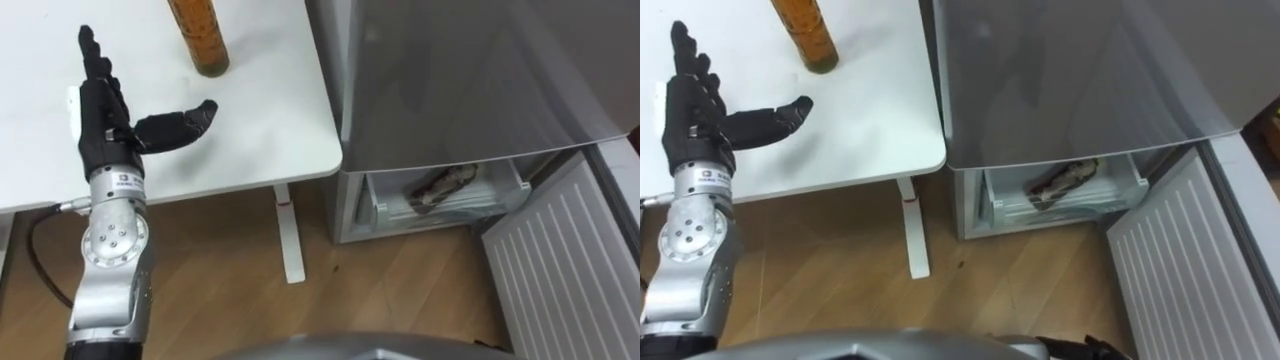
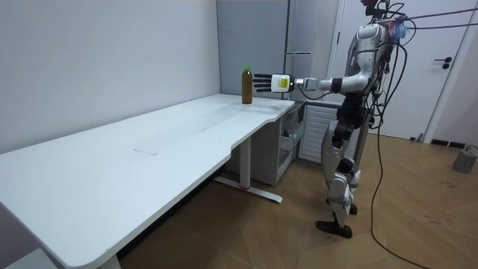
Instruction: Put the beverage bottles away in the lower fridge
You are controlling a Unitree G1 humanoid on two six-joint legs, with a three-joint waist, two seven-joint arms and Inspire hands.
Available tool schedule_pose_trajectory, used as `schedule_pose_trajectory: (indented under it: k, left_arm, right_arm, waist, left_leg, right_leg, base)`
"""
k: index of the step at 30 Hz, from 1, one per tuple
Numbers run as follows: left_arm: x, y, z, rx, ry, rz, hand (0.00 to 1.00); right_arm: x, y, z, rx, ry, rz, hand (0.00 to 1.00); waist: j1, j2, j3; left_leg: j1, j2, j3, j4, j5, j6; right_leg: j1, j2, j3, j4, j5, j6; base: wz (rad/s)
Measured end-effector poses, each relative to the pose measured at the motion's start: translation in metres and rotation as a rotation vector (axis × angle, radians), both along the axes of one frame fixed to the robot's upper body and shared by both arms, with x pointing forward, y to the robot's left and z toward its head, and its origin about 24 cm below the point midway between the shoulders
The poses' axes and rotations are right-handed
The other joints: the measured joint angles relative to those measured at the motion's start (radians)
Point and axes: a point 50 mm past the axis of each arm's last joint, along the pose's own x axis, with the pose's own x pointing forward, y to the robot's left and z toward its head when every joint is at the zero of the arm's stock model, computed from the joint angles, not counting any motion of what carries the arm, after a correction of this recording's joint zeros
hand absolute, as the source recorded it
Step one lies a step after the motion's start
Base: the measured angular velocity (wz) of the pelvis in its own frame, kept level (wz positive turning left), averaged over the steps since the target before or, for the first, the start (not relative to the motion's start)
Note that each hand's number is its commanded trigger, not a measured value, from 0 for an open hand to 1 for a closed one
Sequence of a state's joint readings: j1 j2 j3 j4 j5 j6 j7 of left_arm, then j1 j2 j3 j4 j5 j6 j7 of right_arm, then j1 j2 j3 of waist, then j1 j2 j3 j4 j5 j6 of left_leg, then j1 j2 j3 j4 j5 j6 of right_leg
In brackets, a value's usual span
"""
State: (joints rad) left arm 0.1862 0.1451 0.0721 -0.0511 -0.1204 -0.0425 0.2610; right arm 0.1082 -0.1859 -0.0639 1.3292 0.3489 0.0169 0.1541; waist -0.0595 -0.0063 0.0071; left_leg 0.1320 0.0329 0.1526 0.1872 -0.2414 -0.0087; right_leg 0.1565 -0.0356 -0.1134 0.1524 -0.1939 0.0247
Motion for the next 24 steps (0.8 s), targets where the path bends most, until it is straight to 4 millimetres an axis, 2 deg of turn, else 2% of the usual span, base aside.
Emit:
schedule_pose_trajectory:
  k: [3,9,13,20,24]
  left_arm:
    - [0.001,0.001,0.0,-0.007,-0.002,0.002,0.0]
    - [0.01,0.002,0.003,-0.062,-0.024,0.005,0.0]
    - [0.023,0.013,0.005,-0.171,-0.044,0.05,0.0]
    - [0.038,0.036,0.016,-0.208,-0.084,0.142,0.0]
    - [0.047,0.044,0.023,-0.212,-0.094,0.17,0.0]
  right_arm:
    - [0.0,0.0,0.0,0.0,0.0,0.0,0.0]
    - [-0.003,-0.002,0.0,-0.005,0.001,-0.014,0.0]
    - [-0.003,-0.004,0.001,-0.022,0.011,-0.004,0.0]
    - [-0.02,-0.006,0.001,-0.044,0.09,0.015,0.0]
    - [-0.027,-0.006,0.001,-0.053,0.156,0.075,0.0]
  waist:
    - [-0.004,0.004,-0.002]
    - [-0.017,0.014,0.0028]
    - [-0.021,0.021,0.0078]
    - [-0.043,0.022,0.0066]
    - [-0.049,0.023,0.0063]
  left_leg:
    - [0.002,0.002,0.0,0.006,0.001,-0.001]
    - [0.006,0.002,0.0,0.012,0.001,-0.001]
    - [0.018,0.004,0.012,0.006,0.001,-0.001]
    - [0.022,0.004,0.016,0.001,0.001,-0.002]
    - [0.037,0.006,0.037,-0.002,0.001,-0.002]
  right_leg:
    - [0.002,0.001,0.0,0.0,0.0,-0.001]
    - [0.002,0.001,0.003,0.0,0.001,-0.001]
    - [0.007,0.003,0.017,0.002,0.001,-0.001]
    - [0.016,0.006,0.023,0.002,0.001,-0.002]
    - [0.015,0.007,0.04,0.009,0.001,-0.002]
  base:
    - [0.0]
    - [-0.01]
    - [-0.1]
    - [-0.01]
    - [-0.16]
